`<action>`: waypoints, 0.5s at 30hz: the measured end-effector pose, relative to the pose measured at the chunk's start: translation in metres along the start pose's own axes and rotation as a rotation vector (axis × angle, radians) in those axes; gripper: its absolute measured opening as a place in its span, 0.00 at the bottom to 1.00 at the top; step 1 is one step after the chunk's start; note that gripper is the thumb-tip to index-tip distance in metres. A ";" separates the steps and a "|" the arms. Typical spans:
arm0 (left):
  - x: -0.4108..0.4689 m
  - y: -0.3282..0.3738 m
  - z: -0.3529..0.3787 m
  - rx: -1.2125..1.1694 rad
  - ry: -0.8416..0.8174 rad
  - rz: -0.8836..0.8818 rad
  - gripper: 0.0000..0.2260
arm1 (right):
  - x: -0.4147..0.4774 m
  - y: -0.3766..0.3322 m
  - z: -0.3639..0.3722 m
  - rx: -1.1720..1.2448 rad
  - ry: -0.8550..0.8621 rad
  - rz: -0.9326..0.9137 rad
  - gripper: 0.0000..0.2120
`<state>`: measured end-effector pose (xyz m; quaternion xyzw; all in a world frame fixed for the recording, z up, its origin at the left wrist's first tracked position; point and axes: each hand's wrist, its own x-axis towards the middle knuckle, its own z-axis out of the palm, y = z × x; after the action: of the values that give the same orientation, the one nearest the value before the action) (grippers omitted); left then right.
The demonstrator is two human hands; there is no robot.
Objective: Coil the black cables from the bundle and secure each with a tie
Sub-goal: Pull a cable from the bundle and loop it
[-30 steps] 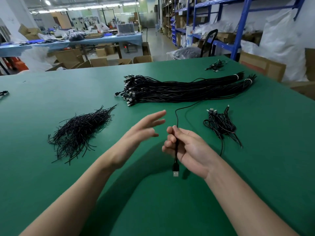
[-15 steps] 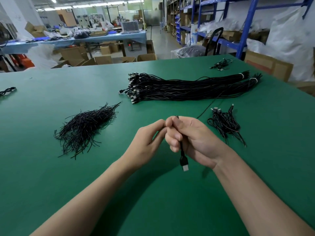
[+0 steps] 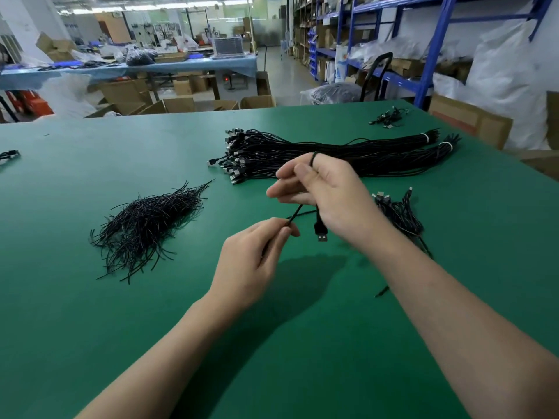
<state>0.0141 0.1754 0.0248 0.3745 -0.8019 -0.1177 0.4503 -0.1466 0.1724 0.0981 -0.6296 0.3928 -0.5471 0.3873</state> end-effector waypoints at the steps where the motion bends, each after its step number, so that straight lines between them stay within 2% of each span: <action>1: -0.001 0.000 -0.001 0.059 -0.019 0.022 0.10 | -0.001 0.003 0.003 -0.122 0.019 -0.015 0.13; 4: -0.004 -0.001 0.002 0.097 -0.071 0.032 0.10 | -0.004 0.012 0.012 -0.341 0.036 -0.044 0.12; 6: -0.008 -0.001 0.006 0.065 -0.127 0.007 0.11 | -0.004 0.013 0.017 -0.177 0.096 -0.031 0.13; 8: -0.011 0.000 0.009 0.026 -0.184 -0.027 0.12 | 0.000 0.011 0.016 0.149 0.155 0.029 0.14; 9: -0.011 0.001 0.009 0.007 -0.185 -0.033 0.12 | 0.002 0.010 0.014 0.240 0.171 0.052 0.15; 10: -0.011 0.002 0.008 -0.005 -0.169 -0.031 0.12 | 0.002 0.011 0.011 0.230 0.173 0.062 0.15; 12: -0.007 0.002 0.004 0.010 -0.134 -0.008 0.11 | 0.000 0.017 0.008 -0.003 0.116 0.054 0.14; 15: -0.006 0.001 -0.003 0.119 -0.131 0.066 0.10 | -0.008 0.028 0.005 -0.409 -0.095 0.059 0.13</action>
<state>0.0181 0.1812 0.0234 0.3653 -0.8472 -0.0793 0.3776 -0.1442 0.1691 0.0689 -0.7085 0.4952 -0.4141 0.2852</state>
